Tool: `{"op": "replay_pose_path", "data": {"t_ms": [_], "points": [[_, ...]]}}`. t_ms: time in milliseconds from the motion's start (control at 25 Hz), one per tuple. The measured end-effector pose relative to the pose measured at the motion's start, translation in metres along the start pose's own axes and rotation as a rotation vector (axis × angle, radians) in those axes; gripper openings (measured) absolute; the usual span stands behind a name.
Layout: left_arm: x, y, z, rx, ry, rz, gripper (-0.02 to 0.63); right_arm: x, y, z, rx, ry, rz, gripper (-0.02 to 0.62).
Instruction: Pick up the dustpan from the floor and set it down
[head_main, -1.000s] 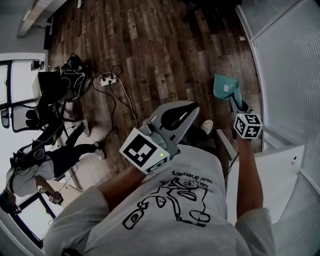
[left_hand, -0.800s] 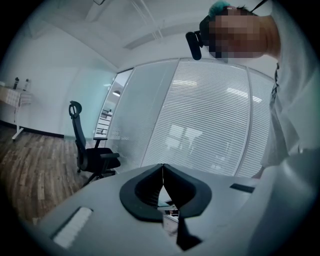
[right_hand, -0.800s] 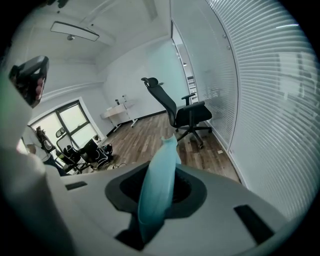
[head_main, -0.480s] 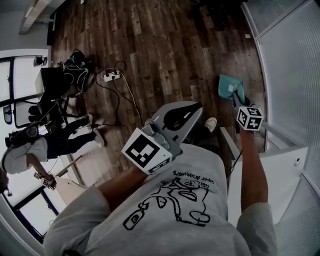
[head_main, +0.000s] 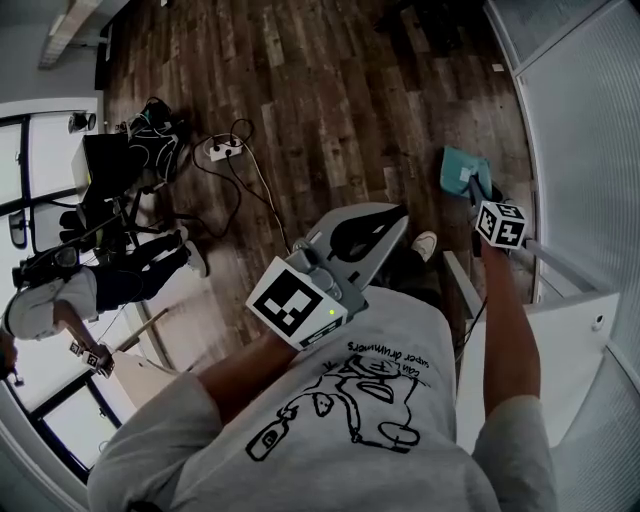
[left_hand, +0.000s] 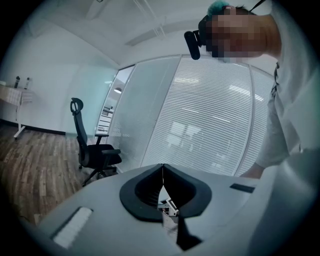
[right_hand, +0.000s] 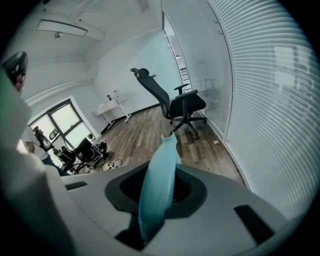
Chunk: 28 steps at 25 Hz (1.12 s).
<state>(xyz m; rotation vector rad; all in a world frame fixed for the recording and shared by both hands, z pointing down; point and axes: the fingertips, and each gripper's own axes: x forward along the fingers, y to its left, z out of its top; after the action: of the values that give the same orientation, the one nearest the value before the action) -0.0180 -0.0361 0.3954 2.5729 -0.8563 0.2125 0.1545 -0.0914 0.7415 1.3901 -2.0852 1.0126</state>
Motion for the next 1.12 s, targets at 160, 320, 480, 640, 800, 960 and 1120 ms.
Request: {"op": "replay_pose_path", "data": {"t_ms": [160, 320, 480, 640, 800, 960, 1120], "points": [[-0.002, 0.001, 0.001, -0.002, 0.005, 0.007, 0.002, 0.002, -0.006, -0.005, 0.012, 0.017, -0.01, 0.06], [-0.002, 0.001, 0.001, -0.001, 0.008, 0.008, 0.002, 0.002, -0.011, -0.013, 0.016, 0.031, -0.01, 0.06], [-0.001, 0.001, -0.001, -0.003, 0.014, 0.009, 0.002, 0.002, -0.015, -0.017, 0.023, 0.032, -0.008, 0.06], [0.002, 0.0, -0.001, -0.002, 0.018, 0.001, 0.002, 0.001, -0.016, -0.026, 0.034, 0.055, -0.006, 0.061], [0.003, -0.003, 0.002, -0.001, 0.01, -0.007, 0.002, -0.005, -0.014, -0.041, 0.049, 0.082, -0.008, 0.061], [0.006, -0.005, 0.005, 0.001, 0.009, -0.015, 0.002, -0.012, -0.012, -0.058, 0.065, 0.108, -0.011, 0.061], [0.008, -0.009, 0.004, 0.002, 0.01, -0.018, 0.002, -0.019, -0.009, -0.076, 0.082, 0.125, -0.011, 0.061]]}}
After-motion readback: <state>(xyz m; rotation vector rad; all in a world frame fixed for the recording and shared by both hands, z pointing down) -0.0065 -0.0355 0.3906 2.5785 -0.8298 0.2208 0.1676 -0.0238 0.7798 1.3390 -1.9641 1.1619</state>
